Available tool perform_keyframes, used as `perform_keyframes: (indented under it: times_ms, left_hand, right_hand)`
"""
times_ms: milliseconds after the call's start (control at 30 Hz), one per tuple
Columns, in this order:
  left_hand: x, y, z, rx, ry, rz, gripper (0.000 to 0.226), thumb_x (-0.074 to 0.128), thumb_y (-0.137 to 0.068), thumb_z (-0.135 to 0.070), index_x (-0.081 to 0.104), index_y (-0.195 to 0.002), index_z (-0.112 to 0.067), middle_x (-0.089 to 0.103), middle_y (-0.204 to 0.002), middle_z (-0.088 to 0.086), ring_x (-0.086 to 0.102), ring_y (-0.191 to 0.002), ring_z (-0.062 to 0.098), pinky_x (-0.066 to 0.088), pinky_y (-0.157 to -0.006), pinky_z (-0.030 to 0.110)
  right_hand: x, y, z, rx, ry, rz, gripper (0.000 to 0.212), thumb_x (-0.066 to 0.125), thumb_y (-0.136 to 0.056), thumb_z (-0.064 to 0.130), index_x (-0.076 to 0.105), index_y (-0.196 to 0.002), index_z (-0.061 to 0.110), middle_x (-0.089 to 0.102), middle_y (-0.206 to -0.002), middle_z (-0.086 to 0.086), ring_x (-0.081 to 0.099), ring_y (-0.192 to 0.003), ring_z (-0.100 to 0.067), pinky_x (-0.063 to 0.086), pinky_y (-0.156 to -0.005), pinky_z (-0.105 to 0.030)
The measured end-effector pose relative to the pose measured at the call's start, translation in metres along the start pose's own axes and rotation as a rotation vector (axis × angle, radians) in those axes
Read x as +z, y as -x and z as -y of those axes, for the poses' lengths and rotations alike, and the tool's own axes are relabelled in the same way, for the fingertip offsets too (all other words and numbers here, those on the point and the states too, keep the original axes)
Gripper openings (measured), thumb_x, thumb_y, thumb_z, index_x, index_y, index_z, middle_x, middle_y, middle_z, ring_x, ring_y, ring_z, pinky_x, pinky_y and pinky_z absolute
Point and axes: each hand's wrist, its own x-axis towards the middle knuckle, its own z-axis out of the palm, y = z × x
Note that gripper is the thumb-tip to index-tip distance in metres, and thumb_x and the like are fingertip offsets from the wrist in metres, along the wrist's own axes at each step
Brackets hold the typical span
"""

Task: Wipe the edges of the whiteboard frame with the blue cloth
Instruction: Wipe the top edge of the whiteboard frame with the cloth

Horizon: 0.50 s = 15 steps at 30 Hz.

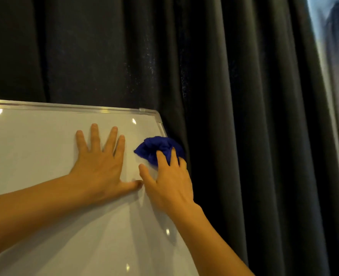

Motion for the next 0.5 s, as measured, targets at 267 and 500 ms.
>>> perform_keyframes:
  times_ms: [267, 500]
  left_hand:
    - [0.002, 0.005, 0.004, 0.103, 0.067, -0.087, 0.126, -0.007, -0.051, -0.099, -0.037, -0.138, -0.014, -0.025, -0.161, 0.017, -0.037, -0.134, 0.054, -0.020, -0.104, 0.074]
    - [0.015, 0.001, 0.005, 0.061, 0.074, -0.120, 0.122, -0.007, -0.051, -0.099, -0.039, -0.134, -0.015, -0.031, -0.157, 0.018, -0.041, -0.131, 0.055, -0.017, -0.105, 0.075]
  right_hand:
    - [-0.010, -0.109, 0.035, 0.112, -0.014, 0.137, 0.077, 0.019, -0.080, 0.086, -0.007, -0.146, 0.055, -0.022, -0.161, -0.013, -0.008, -0.143, -0.053, -0.005, -0.113, -0.065]
    - [0.012, -0.103, 0.022, 0.116, -0.060, 0.164, 0.088, 0.016, -0.074, 0.090, -0.012, -0.147, 0.050, -0.026, -0.161, 0.004, -0.002, -0.146, -0.045, 0.016, -0.112, -0.064]
